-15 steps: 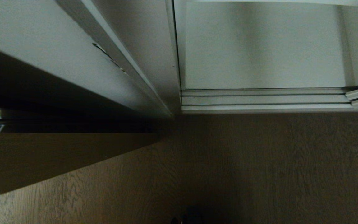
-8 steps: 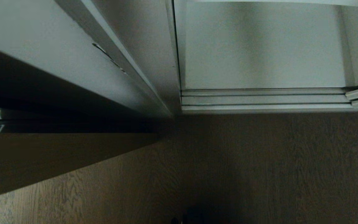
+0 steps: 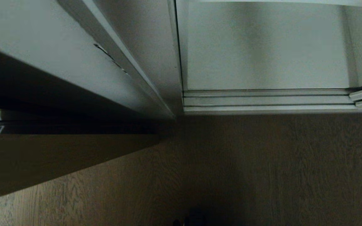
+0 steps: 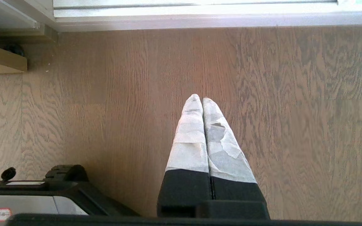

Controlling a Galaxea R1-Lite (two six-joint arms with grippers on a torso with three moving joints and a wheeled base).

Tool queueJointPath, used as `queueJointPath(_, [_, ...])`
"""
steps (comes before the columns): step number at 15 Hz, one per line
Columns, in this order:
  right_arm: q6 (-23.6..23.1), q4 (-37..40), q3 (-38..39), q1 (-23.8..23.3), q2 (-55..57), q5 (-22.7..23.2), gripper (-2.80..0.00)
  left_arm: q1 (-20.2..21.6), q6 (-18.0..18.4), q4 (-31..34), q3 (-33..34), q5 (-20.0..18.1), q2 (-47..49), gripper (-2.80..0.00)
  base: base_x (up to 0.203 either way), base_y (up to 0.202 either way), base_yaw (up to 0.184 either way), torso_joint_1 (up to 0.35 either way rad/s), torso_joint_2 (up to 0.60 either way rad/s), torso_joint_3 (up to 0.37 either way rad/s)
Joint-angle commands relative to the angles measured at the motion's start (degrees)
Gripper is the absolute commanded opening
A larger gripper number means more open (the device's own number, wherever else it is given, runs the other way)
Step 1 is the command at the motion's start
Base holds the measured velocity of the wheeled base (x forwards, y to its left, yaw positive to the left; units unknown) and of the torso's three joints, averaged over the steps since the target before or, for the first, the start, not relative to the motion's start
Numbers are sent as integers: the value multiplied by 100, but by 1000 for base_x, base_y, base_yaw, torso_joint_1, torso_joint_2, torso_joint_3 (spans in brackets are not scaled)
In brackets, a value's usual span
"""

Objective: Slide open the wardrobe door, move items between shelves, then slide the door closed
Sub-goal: Place the bag on the higher shelf

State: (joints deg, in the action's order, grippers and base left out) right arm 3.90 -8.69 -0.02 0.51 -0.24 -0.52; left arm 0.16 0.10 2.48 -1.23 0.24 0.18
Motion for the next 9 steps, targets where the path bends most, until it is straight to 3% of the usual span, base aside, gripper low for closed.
queueJointPath(1, [-21,16,2,2,-2,-1,-280,2,-1,-2,0,2,-1,-280,0,0,0,0,0,0])
queueJointPath(4, [-54,141,2,2,-2,38,-280,2,-1,-2,0,2,-1,-280,0,0,0,0,0,0])
queueJointPath(6, [-59,922,-68,1,4,10,-280,2,-1,7,0,2,-1,-280,0,0,0,0,0,0])
queueJointPath(9, [-123,993,-104,0,-2,8,-280,2,-1,-2,0,2,-1,-280,0,0,0,0,0,0])
